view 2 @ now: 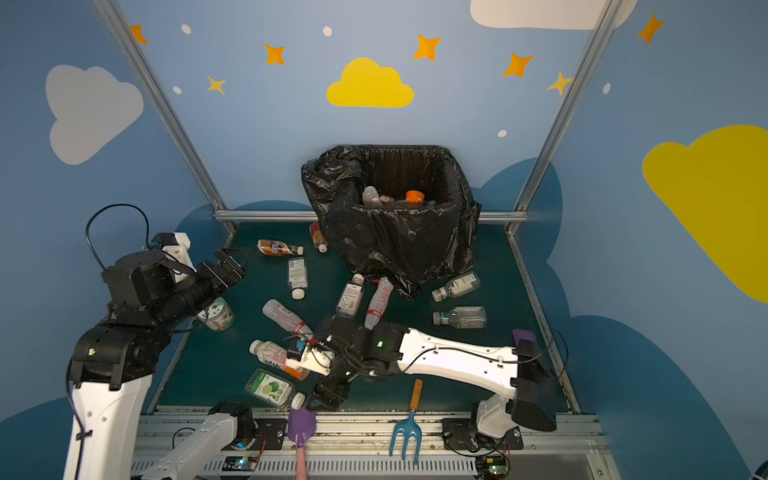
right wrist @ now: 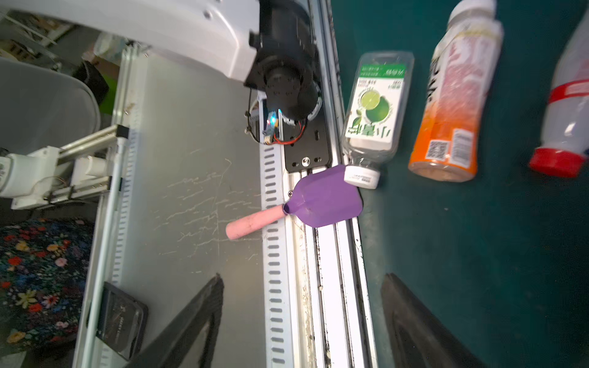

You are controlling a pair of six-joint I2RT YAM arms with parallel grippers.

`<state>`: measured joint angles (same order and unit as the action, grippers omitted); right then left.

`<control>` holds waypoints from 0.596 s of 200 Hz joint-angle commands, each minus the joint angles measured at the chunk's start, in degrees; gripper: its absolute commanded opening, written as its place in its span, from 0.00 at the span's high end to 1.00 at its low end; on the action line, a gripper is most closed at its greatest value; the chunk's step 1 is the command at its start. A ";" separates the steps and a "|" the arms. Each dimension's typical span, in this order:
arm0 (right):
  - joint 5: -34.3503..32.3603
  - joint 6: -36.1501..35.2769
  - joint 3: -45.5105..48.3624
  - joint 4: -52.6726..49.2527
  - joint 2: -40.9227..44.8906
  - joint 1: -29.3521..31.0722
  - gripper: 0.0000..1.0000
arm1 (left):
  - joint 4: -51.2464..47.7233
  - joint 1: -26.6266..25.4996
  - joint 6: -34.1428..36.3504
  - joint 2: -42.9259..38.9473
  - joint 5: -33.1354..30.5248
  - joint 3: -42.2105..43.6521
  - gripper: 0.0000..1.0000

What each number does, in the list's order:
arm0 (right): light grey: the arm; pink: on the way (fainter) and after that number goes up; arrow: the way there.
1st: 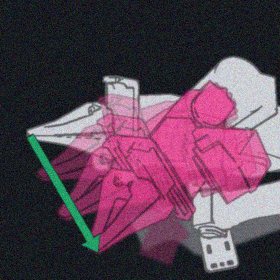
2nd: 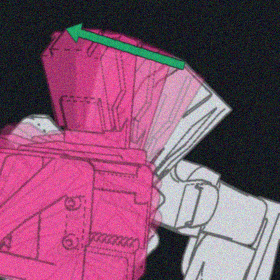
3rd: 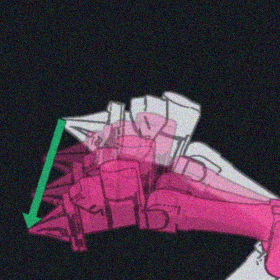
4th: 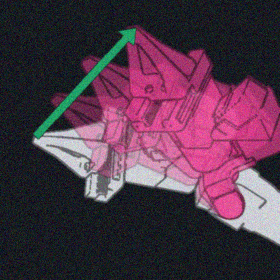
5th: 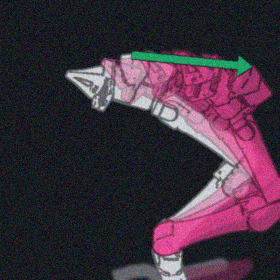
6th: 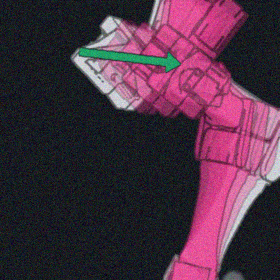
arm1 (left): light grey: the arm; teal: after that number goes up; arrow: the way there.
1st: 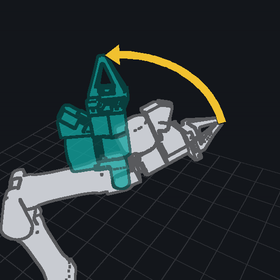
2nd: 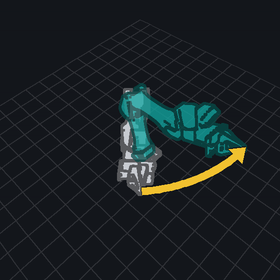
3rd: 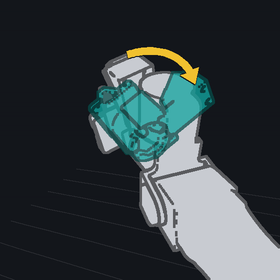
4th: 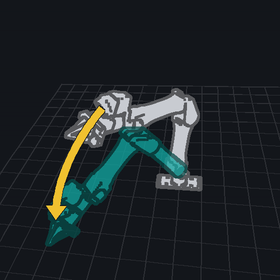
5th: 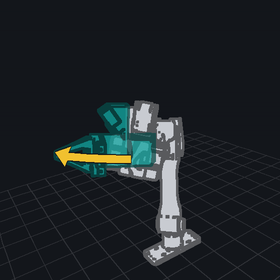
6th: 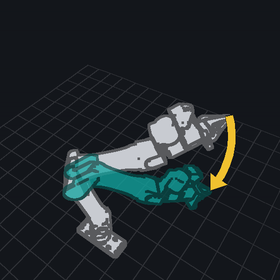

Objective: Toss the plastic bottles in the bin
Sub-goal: 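Grasp the green lime-label bottle beside the purple scoop with the right gripper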

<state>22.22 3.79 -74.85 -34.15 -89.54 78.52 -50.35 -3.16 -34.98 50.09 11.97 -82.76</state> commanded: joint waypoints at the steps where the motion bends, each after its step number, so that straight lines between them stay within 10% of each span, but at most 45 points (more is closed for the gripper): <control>1: -4.94 1.55 -3.56 -1.87 -6.44 4.37 0.27 | -2.56 -0.07 -1.14 -1.76 5.05 -3.19 0.01; 119: -28.07 11.68 -26.85 -10.86 -31.69 10.41 0.28 | -14.76 -0.02 4.28 -5.51 8.25 -6.16 0.01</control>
<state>1.17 12.29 -99.18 -41.74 -119.87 88.73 -63.24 -3.16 -32.12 45.67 18.70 -89.32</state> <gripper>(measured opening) 0.715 0.985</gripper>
